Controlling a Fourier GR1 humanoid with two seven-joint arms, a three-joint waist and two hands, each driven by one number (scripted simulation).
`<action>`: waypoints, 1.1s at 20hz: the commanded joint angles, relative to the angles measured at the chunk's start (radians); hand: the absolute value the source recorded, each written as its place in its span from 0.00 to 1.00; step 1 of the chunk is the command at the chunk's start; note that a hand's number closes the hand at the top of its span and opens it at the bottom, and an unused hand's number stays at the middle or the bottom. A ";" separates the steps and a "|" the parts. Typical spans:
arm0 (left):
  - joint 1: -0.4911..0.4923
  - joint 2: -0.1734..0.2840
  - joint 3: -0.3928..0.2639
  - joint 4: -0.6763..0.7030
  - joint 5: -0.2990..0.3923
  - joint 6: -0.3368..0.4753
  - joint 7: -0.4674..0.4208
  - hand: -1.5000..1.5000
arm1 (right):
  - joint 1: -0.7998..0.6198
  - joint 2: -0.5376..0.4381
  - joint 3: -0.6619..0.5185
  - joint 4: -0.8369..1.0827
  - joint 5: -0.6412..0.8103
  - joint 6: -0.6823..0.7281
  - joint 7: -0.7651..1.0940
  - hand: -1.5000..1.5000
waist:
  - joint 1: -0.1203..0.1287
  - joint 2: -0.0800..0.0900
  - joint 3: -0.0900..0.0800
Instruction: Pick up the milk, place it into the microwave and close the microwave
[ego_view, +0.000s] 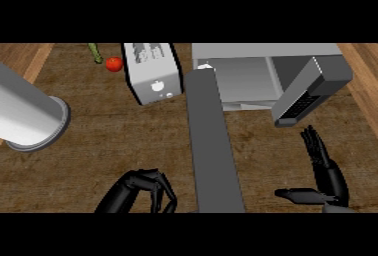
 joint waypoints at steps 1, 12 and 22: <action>-0.135 -0.002 -0.003 0.138 -0.037 -0.021 0.028 1.00 | 0.172 -0.056 -0.012 -0.180 -0.035 0.062 0.010 0.00 | -0.003 0.004 0.000; -0.462 -0.001 -0.289 0.694 0.042 0.128 -0.098 1.00 | 0.284 -0.098 -0.061 -0.378 -0.156 0.169 0.045 0.00 | -0.011 0.012 0.000; -0.676 -0.001 -0.593 0.817 0.334 0.434 -0.052 1.00 | 0.290 -0.155 -0.058 -0.500 -0.275 0.259 0.099 0.00 | -0.069 0.020 -0.001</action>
